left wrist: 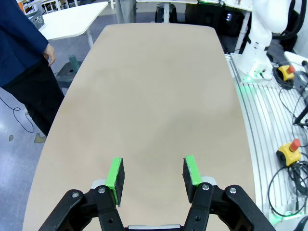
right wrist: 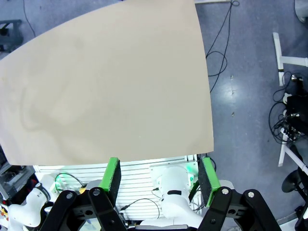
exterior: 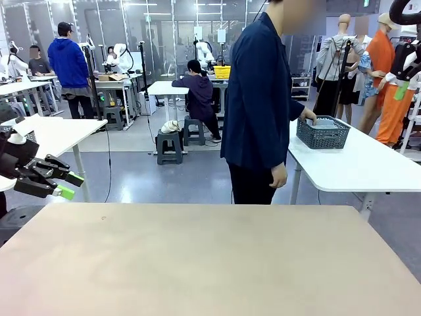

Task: Fold the towels and place them in the basket.
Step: Stack the folded Towel with hook on the right side of the table.

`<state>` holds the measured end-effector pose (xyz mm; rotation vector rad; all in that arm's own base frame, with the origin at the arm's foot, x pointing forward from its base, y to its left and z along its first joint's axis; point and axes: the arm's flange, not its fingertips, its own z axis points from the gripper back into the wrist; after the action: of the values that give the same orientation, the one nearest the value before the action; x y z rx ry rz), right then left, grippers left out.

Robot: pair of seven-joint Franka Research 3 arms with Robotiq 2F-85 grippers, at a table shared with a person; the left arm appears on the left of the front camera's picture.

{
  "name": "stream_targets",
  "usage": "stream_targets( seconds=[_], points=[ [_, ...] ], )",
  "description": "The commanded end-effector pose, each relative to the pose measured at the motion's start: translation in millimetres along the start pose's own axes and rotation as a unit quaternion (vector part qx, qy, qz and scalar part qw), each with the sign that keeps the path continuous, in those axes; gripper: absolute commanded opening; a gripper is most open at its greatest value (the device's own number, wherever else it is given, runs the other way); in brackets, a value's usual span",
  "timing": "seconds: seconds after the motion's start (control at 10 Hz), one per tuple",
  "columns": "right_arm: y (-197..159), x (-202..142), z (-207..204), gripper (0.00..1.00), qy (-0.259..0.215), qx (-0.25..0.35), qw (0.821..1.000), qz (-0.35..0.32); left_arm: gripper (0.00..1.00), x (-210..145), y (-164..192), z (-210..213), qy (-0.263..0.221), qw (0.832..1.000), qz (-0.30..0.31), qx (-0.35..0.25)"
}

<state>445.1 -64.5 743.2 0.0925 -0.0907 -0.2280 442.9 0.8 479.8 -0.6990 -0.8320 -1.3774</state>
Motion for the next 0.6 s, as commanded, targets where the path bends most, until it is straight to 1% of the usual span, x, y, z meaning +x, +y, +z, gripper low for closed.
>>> stream_targets(
  seconds=[0.0, 0.5],
  points=[
    [-0.5, 0.6, 0.6, 0.81, -0.001, 0.010, 1.000, 0.006, 0.63, 1.2, -0.7, 0.6, -0.009, 1.000, -0.003, -0.002],
    [-0.5, 0.6, 0.6, 0.81, -0.001, 0.010, 1.000, 0.006, 0.63, 1.2, -0.7, 0.6, -0.009, 1.000, -0.003, -0.002]
  ],
)
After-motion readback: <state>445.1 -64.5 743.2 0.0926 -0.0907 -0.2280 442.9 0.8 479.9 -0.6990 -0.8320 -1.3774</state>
